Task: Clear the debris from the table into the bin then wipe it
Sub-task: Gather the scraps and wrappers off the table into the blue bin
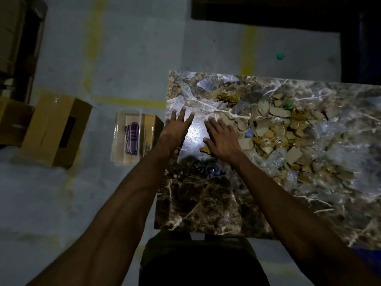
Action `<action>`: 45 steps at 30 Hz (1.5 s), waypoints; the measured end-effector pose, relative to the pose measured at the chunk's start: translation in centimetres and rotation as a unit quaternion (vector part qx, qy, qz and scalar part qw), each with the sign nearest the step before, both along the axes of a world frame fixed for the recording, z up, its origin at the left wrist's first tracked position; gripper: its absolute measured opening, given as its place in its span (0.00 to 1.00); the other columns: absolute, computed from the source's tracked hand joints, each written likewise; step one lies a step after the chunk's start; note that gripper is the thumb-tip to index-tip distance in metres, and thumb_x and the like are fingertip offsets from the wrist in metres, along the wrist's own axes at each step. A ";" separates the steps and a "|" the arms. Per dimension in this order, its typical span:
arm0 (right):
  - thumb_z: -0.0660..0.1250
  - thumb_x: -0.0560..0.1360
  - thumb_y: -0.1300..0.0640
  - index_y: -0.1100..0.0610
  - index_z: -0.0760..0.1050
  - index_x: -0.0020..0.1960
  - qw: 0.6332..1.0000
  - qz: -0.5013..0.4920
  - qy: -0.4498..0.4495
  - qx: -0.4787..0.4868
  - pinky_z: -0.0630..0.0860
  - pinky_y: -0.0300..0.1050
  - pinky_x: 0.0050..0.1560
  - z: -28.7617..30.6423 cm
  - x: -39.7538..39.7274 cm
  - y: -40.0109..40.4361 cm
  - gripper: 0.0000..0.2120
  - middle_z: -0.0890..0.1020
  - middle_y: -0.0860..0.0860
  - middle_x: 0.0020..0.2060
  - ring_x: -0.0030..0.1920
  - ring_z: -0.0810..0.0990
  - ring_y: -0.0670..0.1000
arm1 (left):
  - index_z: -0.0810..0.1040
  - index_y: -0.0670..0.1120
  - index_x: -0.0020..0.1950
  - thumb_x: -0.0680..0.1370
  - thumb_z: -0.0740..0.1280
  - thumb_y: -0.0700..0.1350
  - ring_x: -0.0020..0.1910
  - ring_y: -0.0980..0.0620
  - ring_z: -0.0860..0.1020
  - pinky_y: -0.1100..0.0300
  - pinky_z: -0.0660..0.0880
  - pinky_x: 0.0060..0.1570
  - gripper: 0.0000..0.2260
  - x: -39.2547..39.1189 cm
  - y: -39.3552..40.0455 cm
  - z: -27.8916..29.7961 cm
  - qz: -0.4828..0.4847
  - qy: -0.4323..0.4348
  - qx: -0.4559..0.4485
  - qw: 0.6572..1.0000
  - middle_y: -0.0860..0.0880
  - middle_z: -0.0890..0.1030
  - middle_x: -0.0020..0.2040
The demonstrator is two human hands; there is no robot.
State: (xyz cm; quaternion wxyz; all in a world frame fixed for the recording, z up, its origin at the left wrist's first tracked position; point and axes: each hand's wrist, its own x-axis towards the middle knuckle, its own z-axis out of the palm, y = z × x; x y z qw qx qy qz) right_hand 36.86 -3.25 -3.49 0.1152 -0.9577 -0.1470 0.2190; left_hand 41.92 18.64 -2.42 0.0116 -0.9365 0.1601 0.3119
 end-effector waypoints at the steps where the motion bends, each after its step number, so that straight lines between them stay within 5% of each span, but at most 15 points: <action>1: 0.53 0.85 0.39 0.51 0.58 0.83 1.000 0.002 0.008 0.004 0.60 0.62 0.75 0.2 -0.8 -0.2 0.30 0.60 0.51 0.82 0.81 0.58 0.59 | 0.39 0.51 0.84 0.72 0.78 0.38 0.80 0.28 0.43 0.34 0.67 0.71 0.56 0.4 0.0 0.1 0.001 0.028 -0.006 1.000 0.39 0.38 0.83; 5: 0.57 0.84 0.43 0.52 0.75 0.69 0.995 -0.009 -0.091 0.048 0.64 0.57 0.71 1.6 0.3 -0.5 0.20 0.74 0.53 0.73 0.76 0.67 0.57 | 0.42 0.50 0.85 0.65 0.85 0.47 0.80 0.28 0.44 0.36 0.68 0.72 0.62 1.1 -0.2 0.8 0.010 0.060 -0.014 0.998 0.38 0.40 0.83; 9: 0.60 0.83 0.51 0.57 0.75 0.70 0.973 -0.100 -0.193 0.078 0.64 0.60 0.73 2.5 7.5 0.5 0.18 0.75 0.58 0.72 0.75 0.68 0.60 | 0.43 0.50 0.84 0.66 0.84 0.44 0.80 0.28 0.45 0.32 0.66 0.71 0.61 0.8 -1.2 0.3 0.035 0.047 -0.003 0.998 0.40 0.41 0.84; 16: 0.59 0.82 0.45 0.54 0.60 0.81 1.000 -0.012 -0.024 -0.016 0.64 0.64 0.72 -0.6 12.6 -1.2 0.30 0.62 0.56 0.81 0.78 0.62 0.63 | 0.41 0.50 0.84 0.69 0.81 0.39 0.81 0.30 0.40 0.27 0.61 0.72 0.58 0.6 -1.5 0.6 0.067 0.067 -0.010 0.995 0.41 0.37 0.83; 21: 0.49 0.83 0.41 0.54 0.59 0.83 0.999 0.017 -0.045 -0.018 0.62 0.61 0.75 -0.3 5.9 -4.5 0.32 0.65 0.54 0.80 0.78 0.65 0.59 | 0.41 0.50 0.84 0.70 0.80 0.38 0.81 0.30 0.40 0.28 0.61 0.72 0.57 0.7 -1.7 0.6 0.071 0.070 -0.016 0.995 0.41 0.37 0.83; 27: 0.54 0.83 0.41 0.52 0.76 0.68 0.994 -0.041 -0.084 0.051 0.66 0.63 0.72 1.6 7.7 -4.4 0.23 0.78 0.53 0.69 0.71 0.73 0.57 | 0.41 0.48 0.84 0.72 0.77 0.33 0.80 0.30 0.37 0.25 0.57 0.72 0.54 0.8 -2.2 0.7 0.088 0.092 -0.021 0.992 0.40 0.35 0.83; 32: 0.58 0.79 0.42 0.55 0.65 0.79 0.997 -0.042 -0.045 0.055 0.67 0.65 0.72 0.2 14.4 -1.4 0.31 0.68 0.58 0.77 0.75 0.68 0.62 | 0.40 0.48 0.84 0.69 0.81 0.37 0.80 0.29 0.39 0.26 0.58 0.72 0.59 0.7 -2.2 0.5 0.081 0.088 -0.002 0.993 0.39 0.36 0.83; 37: 0.56 0.84 0.45 0.53 0.55 0.84 0.996 -0.041 -0.058 0.053 0.58 0.66 0.76 -1.2 9.8 -0.3 0.31 0.58 0.55 0.83 0.81 0.56 0.63 | 0.39 0.48 0.84 0.67 0.83 0.38 0.80 0.29 0.39 0.26 0.59 0.72 0.61 1.0 -2.0 0.7 0.080 0.107 -0.011 0.991 0.39 0.36 0.83; 41: 0.57 0.83 0.44 0.54 0.65 0.80 0.993 -0.008 -0.026 0.116 0.64 0.62 0.76 -0.7 4.1 -1.7 0.28 0.67 0.56 0.79 0.78 0.65 0.61 | 0.40 0.49 0.84 0.67 0.82 0.35 0.80 0.30 0.38 0.26 0.58 0.72 0.61 1.0 -2.0 0.9 0.085 0.110 -0.021 0.990 0.39 0.35 0.83; 45: 0.62 0.83 0.52 0.56 0.79 0.65 0.974 -0.070 -0.078 0.201 0.78 0.57 0.61 1.7 6.9 -6.3 0.14 0.83 0.55 0.61 0.58 0.80 0.56 | 0.40 0.49 0.84 0.68 0.79 0.31 0.80 0.30 0.37 0.27 0.57 0.73 0.59 1.3 -2.2 1.4 0.092 0.114 -0.023 0.989 0.39 0.35 0.82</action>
